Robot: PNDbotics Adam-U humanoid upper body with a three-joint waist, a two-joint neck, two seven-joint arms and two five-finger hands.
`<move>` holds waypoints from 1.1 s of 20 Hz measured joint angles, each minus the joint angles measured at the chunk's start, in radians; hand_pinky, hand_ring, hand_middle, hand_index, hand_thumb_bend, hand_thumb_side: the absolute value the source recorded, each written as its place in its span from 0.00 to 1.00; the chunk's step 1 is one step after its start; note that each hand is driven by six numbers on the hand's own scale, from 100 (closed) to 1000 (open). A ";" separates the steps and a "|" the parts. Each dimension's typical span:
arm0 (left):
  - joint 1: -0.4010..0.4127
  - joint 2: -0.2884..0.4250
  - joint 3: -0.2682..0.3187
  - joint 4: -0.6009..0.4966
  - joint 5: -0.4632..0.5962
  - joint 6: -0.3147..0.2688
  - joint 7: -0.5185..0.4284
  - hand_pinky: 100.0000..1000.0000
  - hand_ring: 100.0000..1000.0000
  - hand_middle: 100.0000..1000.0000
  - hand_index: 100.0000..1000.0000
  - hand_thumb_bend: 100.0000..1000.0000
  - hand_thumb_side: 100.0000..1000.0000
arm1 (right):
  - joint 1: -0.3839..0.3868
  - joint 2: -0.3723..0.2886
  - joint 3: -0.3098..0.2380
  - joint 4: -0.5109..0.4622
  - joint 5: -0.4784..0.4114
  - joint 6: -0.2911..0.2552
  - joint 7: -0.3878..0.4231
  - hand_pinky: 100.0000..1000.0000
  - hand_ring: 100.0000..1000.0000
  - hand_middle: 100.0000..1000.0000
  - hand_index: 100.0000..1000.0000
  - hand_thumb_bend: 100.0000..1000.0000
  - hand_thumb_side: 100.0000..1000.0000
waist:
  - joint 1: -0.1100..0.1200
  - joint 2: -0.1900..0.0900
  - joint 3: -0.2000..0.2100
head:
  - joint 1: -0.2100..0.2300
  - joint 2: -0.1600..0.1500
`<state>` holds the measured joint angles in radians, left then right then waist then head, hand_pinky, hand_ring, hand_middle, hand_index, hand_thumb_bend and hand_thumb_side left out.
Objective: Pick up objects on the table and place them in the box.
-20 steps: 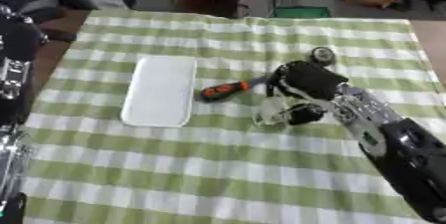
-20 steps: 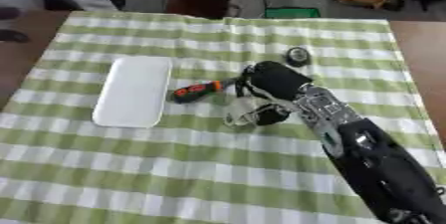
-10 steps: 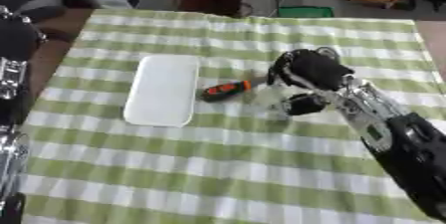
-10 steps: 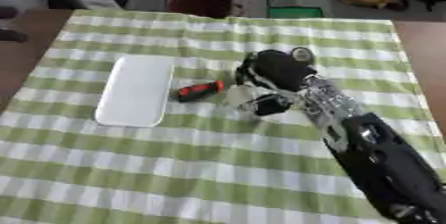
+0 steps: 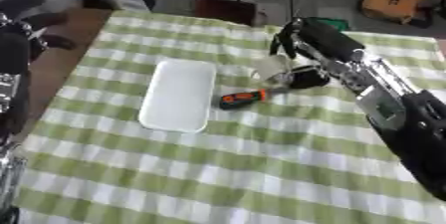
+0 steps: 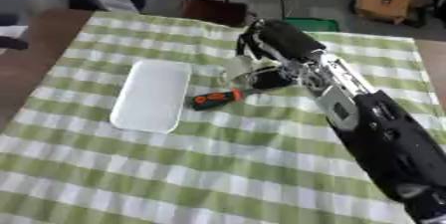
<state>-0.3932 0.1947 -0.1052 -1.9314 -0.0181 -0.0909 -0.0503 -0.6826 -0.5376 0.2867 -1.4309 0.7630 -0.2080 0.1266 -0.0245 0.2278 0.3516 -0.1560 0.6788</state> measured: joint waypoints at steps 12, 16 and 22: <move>-0.054 -0.036 -0.050 -0.013 0.039 0.004 -0.054 0.59 0.74 0.84 0.82 0.63 0.74 | -0.080 0.014 0.005 0.076 -0.017 0.121 -0.047 0.53 0.38 0.20 0.29 0.09 0.18 | -0.043 0.002 0.177 | -0.065 -0.046; -0.060 -0.047 -0.059 -0.017 0.049 0.007 -0.068 0.59 0.74 0.84 0.82 0.63 0.74 | -0.083 0.016 0.021 0.097 0.019 0.114 -0.046 0.55 0.40 0.22 0.30 0.10 0.19 | -0.049 0.002 0.210 | -0.080 -0.053; -0.064 -0.047 -0.064 -0.020 0.055 0.006 -0.074 0.59 0.74 0.84 0.82 0.63 0.74 | -0.084 0.047 0.040 0.148 0.086 0.074 -0.035 0.57 0.41 0.24 0.32 0.10 0.21 | -0.065 0.002 0.224 | -0.093 -0.055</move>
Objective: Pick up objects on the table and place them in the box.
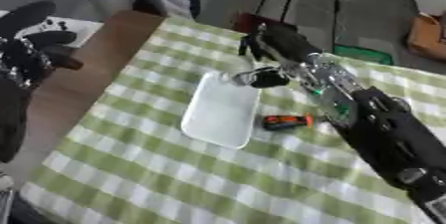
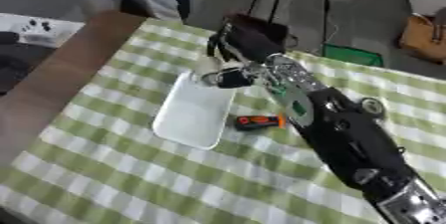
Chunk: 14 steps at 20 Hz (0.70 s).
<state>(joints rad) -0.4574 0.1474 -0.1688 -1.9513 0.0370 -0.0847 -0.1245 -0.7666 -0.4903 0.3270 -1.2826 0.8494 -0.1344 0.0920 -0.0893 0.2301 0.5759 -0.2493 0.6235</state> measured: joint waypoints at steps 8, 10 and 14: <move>-0.007 -0.008 0.000 -0.006 0.006 0.001 -0.003 0.59 0.74 0.84 0.82 0.63 0.74 | 0.003 0.045 0.001 0.097 0.096 -0.046 -0.004 0.59 0.44 0.27 0.36 0.20 0.26 | -0.005 0.008 -0.001 | -0.008 0.000; -0.007 -0.008 -0.001 -0.008 0.007 0.001 -0.003 0.59 0.74 0.84 0.82 0.63 0.74 | 0.003 0.050 0.001 0.114 0.113 -0.058 -0.006 0.59 0.44 0.28 0.37 0.24 0.29 | -0.005 0.008 0.002 | -0.009 -0.002; -0.007 -0.008 -0.003 -0.008 0.007 0.001 -0.003 0.59 0.74 0.84 0.82 0.63 0.74 | 0.002 0.055 0.001 0.123 0.125 -0.081 -0.003 0.63 0.50 0.40 0.51 0.52 0.46 | -0.006 0.008 0.004 | -0.012 -0.008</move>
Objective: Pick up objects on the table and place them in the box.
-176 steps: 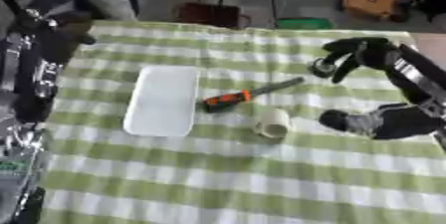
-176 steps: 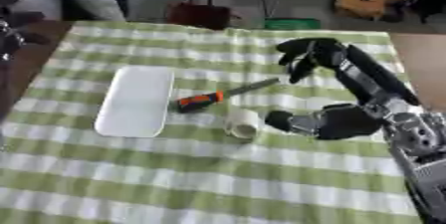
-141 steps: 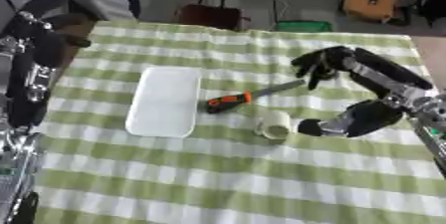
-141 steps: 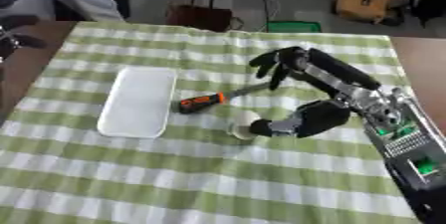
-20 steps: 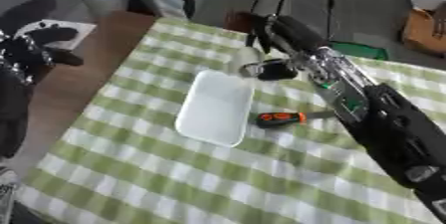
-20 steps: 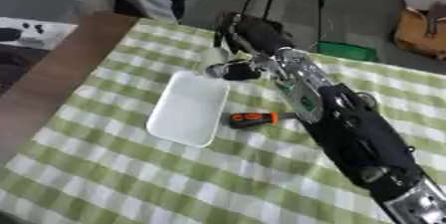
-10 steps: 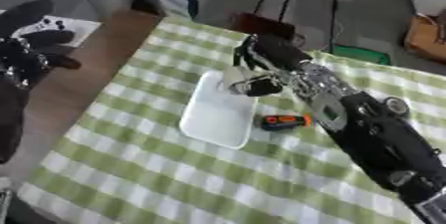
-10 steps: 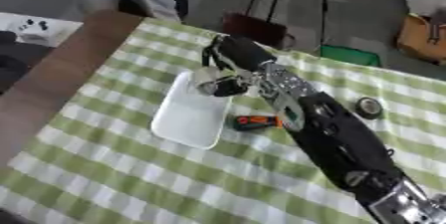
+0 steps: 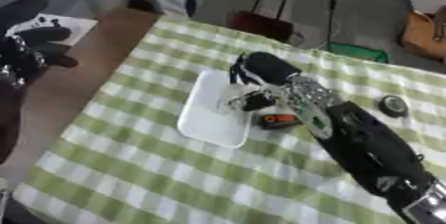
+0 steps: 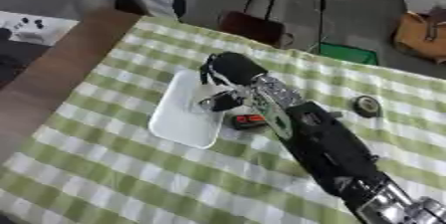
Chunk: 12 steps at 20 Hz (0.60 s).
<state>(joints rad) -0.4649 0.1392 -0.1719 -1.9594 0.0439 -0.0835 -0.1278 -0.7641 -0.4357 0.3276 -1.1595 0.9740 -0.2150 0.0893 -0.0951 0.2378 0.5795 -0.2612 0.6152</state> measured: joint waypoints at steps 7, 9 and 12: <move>0.000 0.000 -0.003 0.000 0.000 -0.001 -0.004 0.59 0.74 0.84 0.82 0.63 0.74 | -0.003 -0.001 0.000 -0.023 -0.008 -0.021 0.046 0.66 0.55 0.54 0.67 0.61 0.55 | -0.005 -0.001 0.000 | 0.000 -0.002; 0.000 0.000 -0.003 0.000 0.000 -0.001 -0.006 0.59 0.74 0.84 0.82 0.63 0.74 | -0.013 -0.005 -0.001 -0.037 -0.014 -0.014 0.052 0.66 0.55 0.56 0.68 0.61 0.55 | -0.006 -0.002 0.001 | -0.001 -0.005; 0.000 0.000 -0.004 0.000 0.000 -0.001 -0.007 0.59 0.74 0.84 0.82 0.63 0.74 | -0.026 -0.017 -0.007 -0.061 -0.022 0.011 0.054 0.64 0.54 0.55 0.67 0.62 0.56 | -0.011 -0.002 0.005 | -0.004 -0.009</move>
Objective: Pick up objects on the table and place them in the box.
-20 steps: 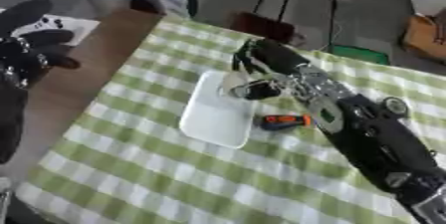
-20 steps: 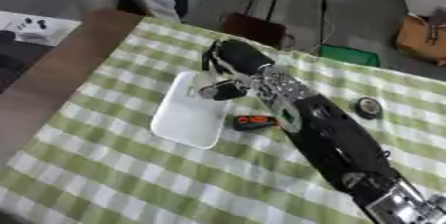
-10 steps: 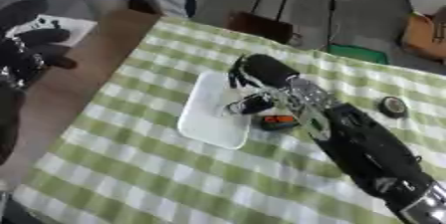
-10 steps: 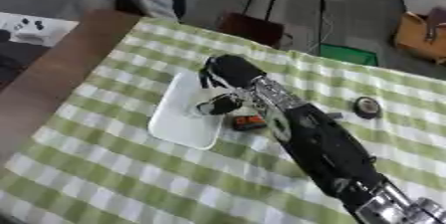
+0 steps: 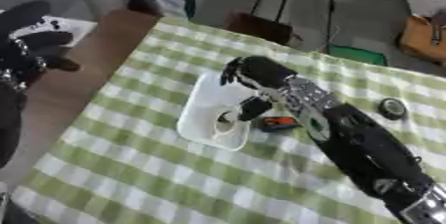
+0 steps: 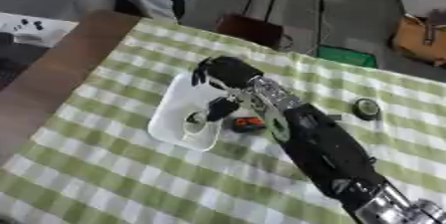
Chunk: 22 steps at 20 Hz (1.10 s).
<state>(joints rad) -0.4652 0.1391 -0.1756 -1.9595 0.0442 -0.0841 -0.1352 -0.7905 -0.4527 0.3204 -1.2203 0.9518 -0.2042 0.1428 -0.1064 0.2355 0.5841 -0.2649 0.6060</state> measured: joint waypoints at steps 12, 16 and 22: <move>0.000 0.000 0.000 0.000 0.000 0.000 -0.001 0.59 0.74 0.84 0.82 0.63 0.74 | 0.013 -0.027 -0.006 -0.120 -0.054 0.070 0.011 0.64 0.52 0.52 0.66 0.58 0.55 | -0.011 -0.010 -0.029 | 0.005 -0.001; 0.001 0.002 0.001 0.000 -0.001 -0.001 0.001 0.59 0.74 0.84 0.82 0.63 0.74 | 0.044 -0.052 -0.021 -0.195 -0.105 0.072 0.013 0.64 0.50 0.51 0.67 0.54 0.54 | -0.009 -0.016 -0.061 | 0.024 -0.001; 0.036 0.037 0.022 0.004 -0.020 -0.005 0.021 0.59 0.75 0.84 0.82 0.63 0.74 | 0.174 -0.117 -0.084 -0.338 -0.198 0.026 -0.050 0.62 0.48 0.50 0.68 0.52 0.50 | 0.018 -0.029 -0.212 | 0.120 -0.001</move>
<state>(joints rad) -0.4291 0.1763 -0.1536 -1.9555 0.0243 -0.0892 -0.1145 -0.6161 -0.5695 0.2365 -1.5579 0.7538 -0.1783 0.0925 -0.0880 0.2066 0.3724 -0.1451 0.6053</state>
